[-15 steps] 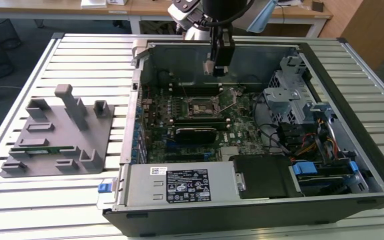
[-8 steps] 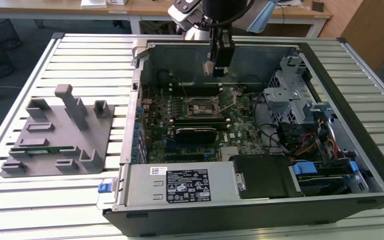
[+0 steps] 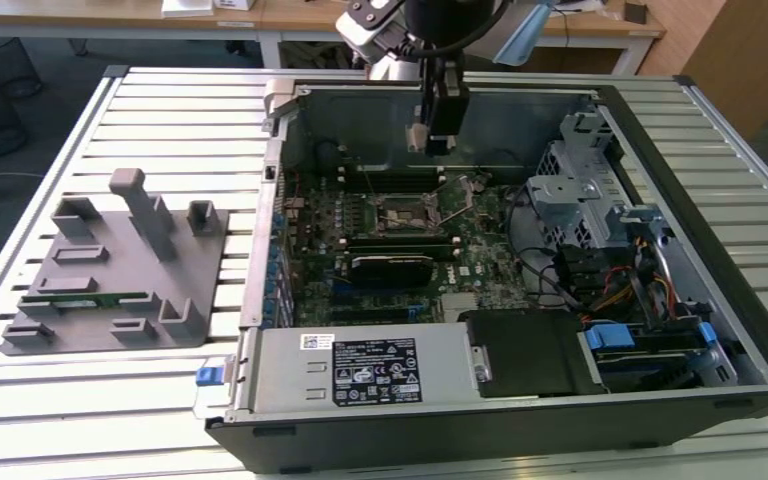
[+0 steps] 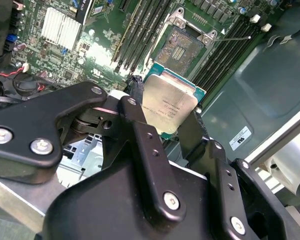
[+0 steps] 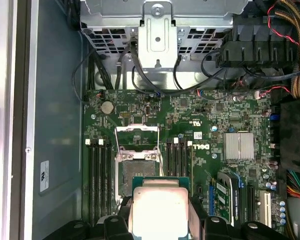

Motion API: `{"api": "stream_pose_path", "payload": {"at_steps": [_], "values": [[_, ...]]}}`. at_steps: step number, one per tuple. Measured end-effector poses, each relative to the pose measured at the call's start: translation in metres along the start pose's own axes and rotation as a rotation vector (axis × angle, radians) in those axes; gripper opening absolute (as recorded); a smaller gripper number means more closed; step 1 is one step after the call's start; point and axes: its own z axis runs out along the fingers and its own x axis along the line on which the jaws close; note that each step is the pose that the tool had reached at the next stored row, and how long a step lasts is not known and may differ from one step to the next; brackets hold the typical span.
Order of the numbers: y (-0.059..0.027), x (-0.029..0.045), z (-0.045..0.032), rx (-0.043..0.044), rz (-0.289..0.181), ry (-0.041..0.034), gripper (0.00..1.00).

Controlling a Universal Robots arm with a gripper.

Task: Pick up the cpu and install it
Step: 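Place the cpu into insertion slot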

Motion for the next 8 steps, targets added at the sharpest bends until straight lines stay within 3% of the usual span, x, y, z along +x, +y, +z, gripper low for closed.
{"api": "stream_pose_path", "payload": {"at_steps": [8], "values": [[-0.0001,0.0000,0.0025,0.0001,-0.005,0.0001,0.53]]}}
